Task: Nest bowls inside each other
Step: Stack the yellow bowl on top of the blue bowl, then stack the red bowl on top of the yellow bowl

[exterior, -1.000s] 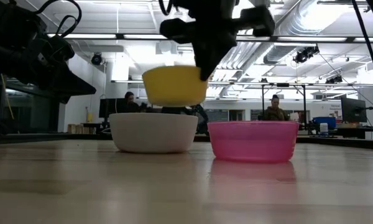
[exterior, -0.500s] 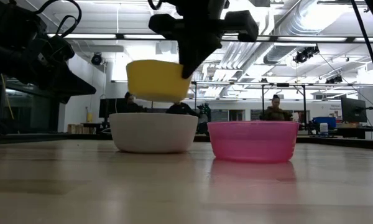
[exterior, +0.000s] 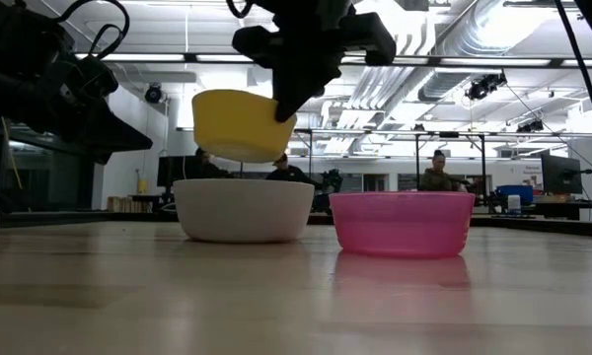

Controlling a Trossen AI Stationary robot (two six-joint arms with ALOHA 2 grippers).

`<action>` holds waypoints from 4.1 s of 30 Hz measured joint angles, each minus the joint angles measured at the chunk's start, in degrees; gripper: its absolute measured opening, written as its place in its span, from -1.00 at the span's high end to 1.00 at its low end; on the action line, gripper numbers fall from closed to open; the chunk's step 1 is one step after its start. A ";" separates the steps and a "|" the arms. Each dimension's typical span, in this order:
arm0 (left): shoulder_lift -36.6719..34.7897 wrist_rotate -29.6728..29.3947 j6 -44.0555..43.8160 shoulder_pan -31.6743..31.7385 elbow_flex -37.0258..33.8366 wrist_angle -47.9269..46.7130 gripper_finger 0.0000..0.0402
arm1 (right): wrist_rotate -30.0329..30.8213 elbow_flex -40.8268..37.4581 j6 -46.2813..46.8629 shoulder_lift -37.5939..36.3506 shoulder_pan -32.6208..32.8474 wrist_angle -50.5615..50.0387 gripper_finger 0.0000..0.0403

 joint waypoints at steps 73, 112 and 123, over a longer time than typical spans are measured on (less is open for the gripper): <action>0.17 -0.01 0.00 0.00 0.00 0.00 0.90 | -8.14 -0.07 8.95 5.75 -1.35 4.14 0.63; 0.17 0.01 0.00 0.01 0.00 0.00 0.90 | 10.55 0.00 52.20 -4.13 6.61 -3.61 0.63; 0.17 -0.01 0.00 0.02 -0.01 0.00 0.90 | 14.45 -0.07 66.07 -3.38 6.44 -12.66 0.63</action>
